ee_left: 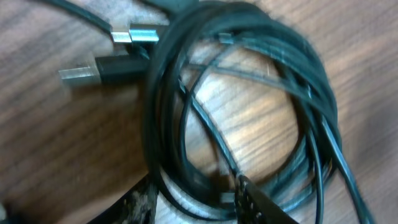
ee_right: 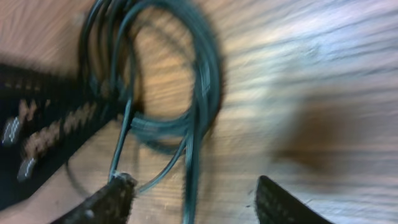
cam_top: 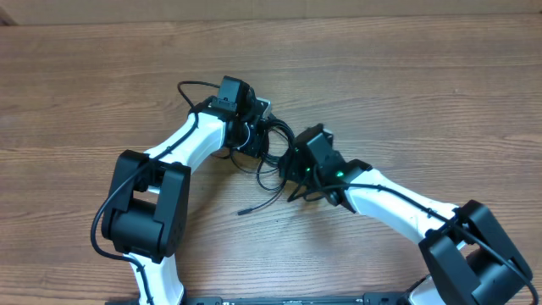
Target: Untangle cables
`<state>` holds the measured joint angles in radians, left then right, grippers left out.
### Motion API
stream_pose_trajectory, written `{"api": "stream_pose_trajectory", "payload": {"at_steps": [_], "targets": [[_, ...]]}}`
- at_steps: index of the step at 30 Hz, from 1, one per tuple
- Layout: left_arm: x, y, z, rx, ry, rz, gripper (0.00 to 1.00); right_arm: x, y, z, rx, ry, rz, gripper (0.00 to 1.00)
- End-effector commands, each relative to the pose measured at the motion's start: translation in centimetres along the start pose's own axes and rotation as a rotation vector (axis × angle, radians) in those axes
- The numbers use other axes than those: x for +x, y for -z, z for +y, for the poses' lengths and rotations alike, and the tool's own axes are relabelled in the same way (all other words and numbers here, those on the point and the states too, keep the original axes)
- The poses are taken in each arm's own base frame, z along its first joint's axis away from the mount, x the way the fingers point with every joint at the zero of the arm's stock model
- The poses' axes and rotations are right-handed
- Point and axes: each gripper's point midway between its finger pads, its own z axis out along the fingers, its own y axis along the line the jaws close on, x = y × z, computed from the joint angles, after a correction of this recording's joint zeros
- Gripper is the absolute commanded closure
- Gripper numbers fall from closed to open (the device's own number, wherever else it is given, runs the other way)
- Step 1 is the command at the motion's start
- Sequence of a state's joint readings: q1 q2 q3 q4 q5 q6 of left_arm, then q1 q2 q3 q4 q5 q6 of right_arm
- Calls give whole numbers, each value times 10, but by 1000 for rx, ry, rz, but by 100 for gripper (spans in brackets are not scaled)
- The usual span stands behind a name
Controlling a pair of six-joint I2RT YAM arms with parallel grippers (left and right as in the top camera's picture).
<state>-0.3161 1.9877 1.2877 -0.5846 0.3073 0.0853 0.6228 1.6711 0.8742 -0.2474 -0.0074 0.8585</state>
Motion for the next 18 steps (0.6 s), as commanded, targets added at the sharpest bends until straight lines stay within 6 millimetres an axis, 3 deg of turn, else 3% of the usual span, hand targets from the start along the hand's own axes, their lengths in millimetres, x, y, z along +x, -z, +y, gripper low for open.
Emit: {"api": "stream_pose_trajectory", "payload": {"at_steps": [1, 6, 10, 18], "targets": [[-17, 14, 7, -16, -93, -18, 62, -19, -2, -20, 42, -53, -43, 41], [-27, 24, 8, -21, -24, -31, 56, -37, -1, -31, 44, -101, -66, 41], [-38, 21, 6, -20, 50, -77, 56, -31, -2, -28, 6, -110, -13, 41], [-36, -8, 7, -57, 38, -119, 56, -23, -10, -23, -10, -96, 11, 41]]}}
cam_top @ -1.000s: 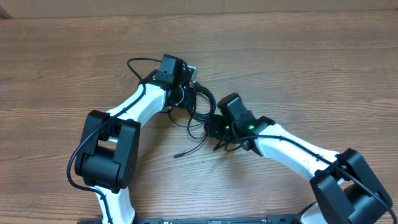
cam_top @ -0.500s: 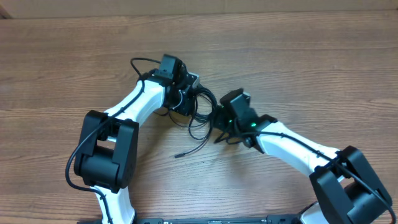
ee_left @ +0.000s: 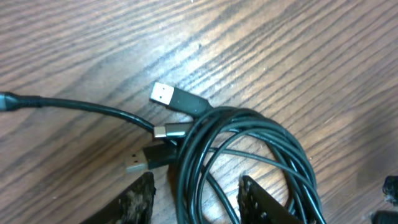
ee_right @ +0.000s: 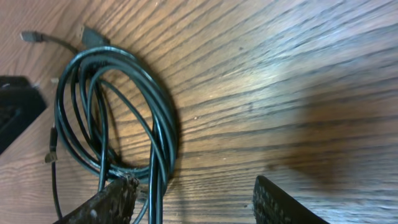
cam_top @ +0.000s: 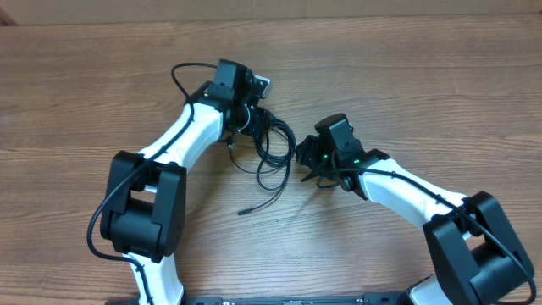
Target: Untangle cables
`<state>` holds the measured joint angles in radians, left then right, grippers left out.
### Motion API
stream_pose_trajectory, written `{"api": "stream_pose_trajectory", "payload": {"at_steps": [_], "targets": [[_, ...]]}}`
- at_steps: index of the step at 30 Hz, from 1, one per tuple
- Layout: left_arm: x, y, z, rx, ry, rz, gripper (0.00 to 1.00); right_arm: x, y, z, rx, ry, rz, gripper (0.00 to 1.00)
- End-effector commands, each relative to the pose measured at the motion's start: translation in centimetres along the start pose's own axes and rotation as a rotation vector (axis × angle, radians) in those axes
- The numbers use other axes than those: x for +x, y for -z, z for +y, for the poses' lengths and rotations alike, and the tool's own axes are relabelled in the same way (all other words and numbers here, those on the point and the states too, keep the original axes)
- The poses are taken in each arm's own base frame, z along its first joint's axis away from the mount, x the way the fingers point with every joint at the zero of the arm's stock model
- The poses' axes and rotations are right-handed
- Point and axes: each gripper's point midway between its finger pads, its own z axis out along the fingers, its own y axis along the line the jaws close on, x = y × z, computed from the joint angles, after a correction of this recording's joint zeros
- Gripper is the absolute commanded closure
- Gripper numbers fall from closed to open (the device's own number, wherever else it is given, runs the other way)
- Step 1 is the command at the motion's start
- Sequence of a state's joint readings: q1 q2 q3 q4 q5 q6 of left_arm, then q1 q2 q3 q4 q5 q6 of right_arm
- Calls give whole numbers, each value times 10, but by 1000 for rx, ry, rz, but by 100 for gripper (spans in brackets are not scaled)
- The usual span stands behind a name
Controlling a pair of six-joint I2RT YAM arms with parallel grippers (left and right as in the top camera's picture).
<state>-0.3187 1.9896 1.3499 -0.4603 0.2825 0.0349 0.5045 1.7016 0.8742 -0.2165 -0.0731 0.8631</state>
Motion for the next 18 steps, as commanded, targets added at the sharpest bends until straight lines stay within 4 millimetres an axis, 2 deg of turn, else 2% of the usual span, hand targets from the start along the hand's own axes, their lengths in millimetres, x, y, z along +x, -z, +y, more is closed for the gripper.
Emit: {"api": "stream_pose_trajectory", "payload": {"at_steps": [1, 4, 8, 15, 18], "targets": [[23, -21, 5, -30, 49, 59, 56, 5, -4, 0, -5, 7, 14, 41], [21, -22, 5, -32, 57, 52, 57, 5, -4, 0, -5, 8, 13, 41], [21, -22, 5, -33, 57, 49, 65, 3, -4, -1, 1, 12, 5, 41], [20, -22, 3, -16, 54, 50, 87, -6, -4, -2, 12, 12, -41, 42], [21, -21, -7, 38, -25, 54, 89, -8, -3, -3, 22, 13, -57, 41]]}}
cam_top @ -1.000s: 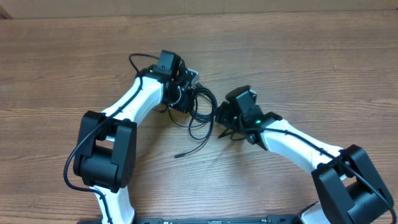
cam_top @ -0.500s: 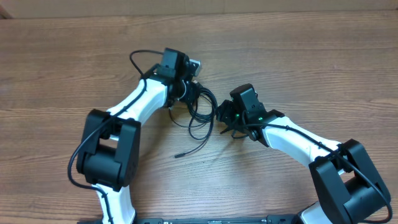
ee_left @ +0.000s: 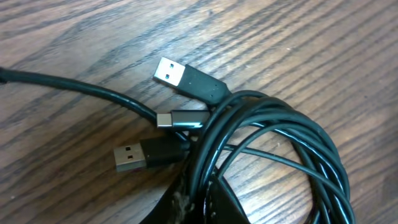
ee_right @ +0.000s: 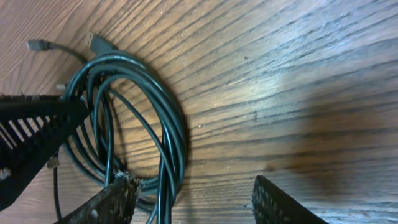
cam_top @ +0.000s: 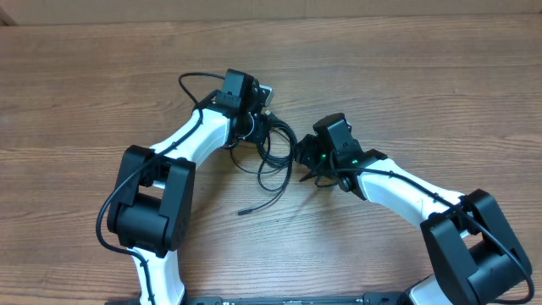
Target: Untangle cables
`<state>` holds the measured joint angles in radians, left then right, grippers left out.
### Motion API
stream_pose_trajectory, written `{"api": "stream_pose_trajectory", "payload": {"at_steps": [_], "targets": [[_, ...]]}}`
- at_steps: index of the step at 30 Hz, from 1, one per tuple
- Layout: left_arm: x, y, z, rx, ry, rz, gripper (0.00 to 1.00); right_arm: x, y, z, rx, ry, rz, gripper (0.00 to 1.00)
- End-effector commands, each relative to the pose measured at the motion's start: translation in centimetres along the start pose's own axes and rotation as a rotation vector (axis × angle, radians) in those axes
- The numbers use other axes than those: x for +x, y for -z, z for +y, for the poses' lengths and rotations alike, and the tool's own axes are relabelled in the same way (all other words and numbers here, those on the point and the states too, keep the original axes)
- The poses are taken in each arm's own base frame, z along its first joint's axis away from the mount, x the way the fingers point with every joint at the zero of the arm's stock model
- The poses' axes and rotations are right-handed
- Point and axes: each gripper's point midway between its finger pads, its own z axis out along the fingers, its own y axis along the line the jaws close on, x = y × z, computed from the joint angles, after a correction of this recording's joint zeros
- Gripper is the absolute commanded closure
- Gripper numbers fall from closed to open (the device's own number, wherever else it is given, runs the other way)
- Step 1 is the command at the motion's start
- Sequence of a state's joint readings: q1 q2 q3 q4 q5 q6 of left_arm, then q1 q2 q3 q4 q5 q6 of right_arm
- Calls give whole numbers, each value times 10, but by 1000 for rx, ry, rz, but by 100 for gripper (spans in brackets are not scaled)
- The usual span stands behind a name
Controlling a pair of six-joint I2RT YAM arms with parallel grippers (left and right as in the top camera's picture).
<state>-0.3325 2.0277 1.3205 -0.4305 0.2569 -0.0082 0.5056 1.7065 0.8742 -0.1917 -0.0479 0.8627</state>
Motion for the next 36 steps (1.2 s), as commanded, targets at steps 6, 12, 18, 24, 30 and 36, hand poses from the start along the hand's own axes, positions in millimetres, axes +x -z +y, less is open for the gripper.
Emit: {"api": "stream_pose_trajectory", "payload": {"at_steps": [6, 12, 18, 24, 30, 36], "targets": [[-6, 18, -17, 74, -84, -18, 93, -2, -2, -6, 27, 10, -26, 41], [-17, 46, -46, 198, -150, -72, 93, -3, -2, -7, 35, 10, -30, 34], [-16, 58, -74, 365, -218, -94, 92, -3, -2, -8, 38, 10, -34, 17], [-18, 68, -82, 471, -206, -115, 93, -6, -5, -11, 51, 10, -50, 6], [-23, 85, -74, 580, -164, -158, 94, -3, -12, -13, 54, 9, -37, 5], [-23, 119, -74, 790, -205, -245, 94, -3, -13, -12, 50, 9, -37, 5]]}}
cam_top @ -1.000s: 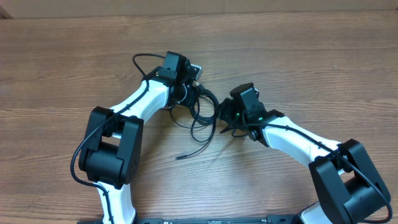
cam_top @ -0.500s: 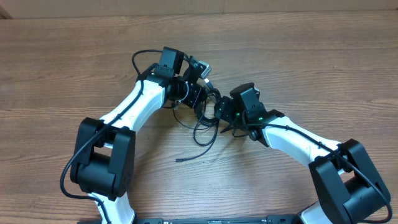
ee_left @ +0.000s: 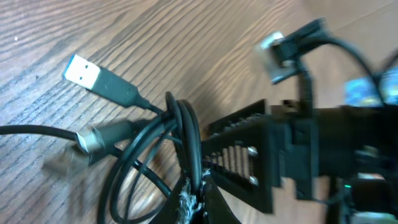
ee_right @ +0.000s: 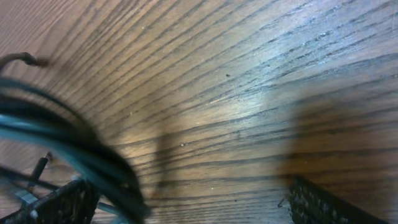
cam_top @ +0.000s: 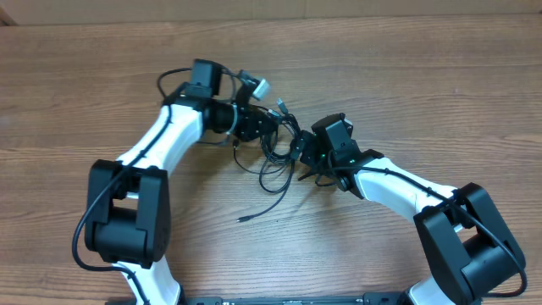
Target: Untangle cables
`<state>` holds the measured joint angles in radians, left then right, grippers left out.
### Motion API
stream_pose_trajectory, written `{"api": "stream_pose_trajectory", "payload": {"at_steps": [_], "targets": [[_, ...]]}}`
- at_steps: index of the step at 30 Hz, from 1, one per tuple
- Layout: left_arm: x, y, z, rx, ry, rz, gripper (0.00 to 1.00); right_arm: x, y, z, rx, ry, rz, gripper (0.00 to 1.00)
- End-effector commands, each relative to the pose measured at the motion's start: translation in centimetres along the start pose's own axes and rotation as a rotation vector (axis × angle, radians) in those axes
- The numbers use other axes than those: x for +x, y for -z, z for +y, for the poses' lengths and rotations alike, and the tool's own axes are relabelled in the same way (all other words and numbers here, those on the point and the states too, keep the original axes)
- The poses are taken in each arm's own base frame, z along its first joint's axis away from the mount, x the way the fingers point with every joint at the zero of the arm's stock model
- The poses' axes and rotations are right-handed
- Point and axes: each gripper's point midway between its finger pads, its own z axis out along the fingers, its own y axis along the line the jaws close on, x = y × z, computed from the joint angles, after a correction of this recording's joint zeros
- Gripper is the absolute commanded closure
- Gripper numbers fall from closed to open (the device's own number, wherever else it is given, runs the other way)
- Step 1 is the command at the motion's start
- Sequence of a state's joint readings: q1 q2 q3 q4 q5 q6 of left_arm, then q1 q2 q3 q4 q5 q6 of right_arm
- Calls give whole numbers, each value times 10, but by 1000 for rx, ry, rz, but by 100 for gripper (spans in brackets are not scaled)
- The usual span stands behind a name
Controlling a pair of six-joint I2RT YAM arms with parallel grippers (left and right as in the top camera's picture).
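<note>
A tangle of black cables [cam_top: 275, 157] lies mid-table between both arms. My left gripper [cam_top: 257, 127] is shut on several loops of it; in the left wrist view the fingertips [ee_left: 186, 200] pinch the strands [ee_left: 186, 134], and a USB-A plug [ee_left: 93, 78] and a round metal plug [ee_left: 93, 140] stick out to the left. My right gripper [cam_top: 298, 157] stands open right beside the bundle. In the right wrist view blurred strands [ee_right: 74, 155] cross near its left finger [ee_right: 59, 202], with bare wood between the fingers. A thin tail ends at a small plug [cam_top: 243, 220].
The wooden table [cam_top: 440, 93] stretches out on all sides. The right gripper's black body [ee_left: 273, 155] fills the left wrist view close behind the pinched loops. The two arms nearly meet over the bundle.
My left wrist has swung out to the left and now points right, still shut on the loops, which are drawn up toward the right gripper. The right fingers stand wider apart, cables at the left one.
Both grippers were down in the coil, open. Then the right gripper stood open beside it and the left hovered open over the plugs. The left then shut on the loops, and now holds them turned toward the right gripper.
</note>
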<state>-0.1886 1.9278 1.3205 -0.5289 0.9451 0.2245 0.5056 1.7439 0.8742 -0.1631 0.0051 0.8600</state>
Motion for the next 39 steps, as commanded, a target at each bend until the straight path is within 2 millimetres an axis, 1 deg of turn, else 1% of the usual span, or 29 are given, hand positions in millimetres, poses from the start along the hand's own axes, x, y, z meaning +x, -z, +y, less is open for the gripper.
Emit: {"api": "stream_pose_trajectory", "payload": {"at_steps": [1, 5, 8, 13, 15, 17, 18, 20, 22, 24, 26, 30, 33, 35, 36, 37, 38, 39], "targets": [[-15, 23, -37, 212, -116, -96, 94, 2, -3, -3, 9, 7, -1, 5], [-15, 34, -55, 333, -171, -146, 95, 0, -3, 0, -1, 7, -9, 5], [-15, 36, -61, 363, -191, -158, 94, 0, -3, 0, -3, 7, -11, 9], [-15, 38, -59, 357, -194, -163, 95, 0, -3, -1, 3, 6, -11, 14], [-15, 38, -57, 351, -192, -163, 95, 1, -3, 0, 0, 8, -7, 13], [-14, 37, -55, 338, -192, -157, 95, 3, -3, 1, -12, 14, 8, 9], [-13, 37, -53, 326, -191, -151, 95, 6, -3, 3, -22, 35, 22, 10], [-10, 34, -45, 277, -189, -129, 94, 15, -1, 10, -67, 120, 78, 20], [-8, 31, -37, 229, -186, -106, 94, 19, 8, 17, -121, 172, 123, 27], [-6, 29, -29, 186, -169, -86, 94, 15, 23, 27, -185, 196, 144, 30], [-5, 28, -24, 158, -154, -76, 94, 5, 40, 38, -261, 198, 143, 30], [-6, 26, -24, 158, -144, -75, 93, -12, 66, 48, -360, 173, 129, 28], [-4, 21, -29, 169, -152, -63, 93, -16, 73, 49, -406, 181, 144, 22], [-3, 16, -35, 180, -160, -52, 92, -15, 74, 47, -410, 246, 140, 22], [-3, 14, -36, 184, -163, -48, 92, -14, 73, 46, -407, 274, 139, 23], [-2, 10, -40, 192, -169, -40, 92, -12, 72, 43, -401, 312, 141, 27], [-1, 8, -43, 196, -173, -36, 92, -11, 72, 42, -398, 329, 142, 33], [-1, 6, -45, 200, -176, -32, 92, -10, 72, 41, -393, 346, 141, 35]]}}
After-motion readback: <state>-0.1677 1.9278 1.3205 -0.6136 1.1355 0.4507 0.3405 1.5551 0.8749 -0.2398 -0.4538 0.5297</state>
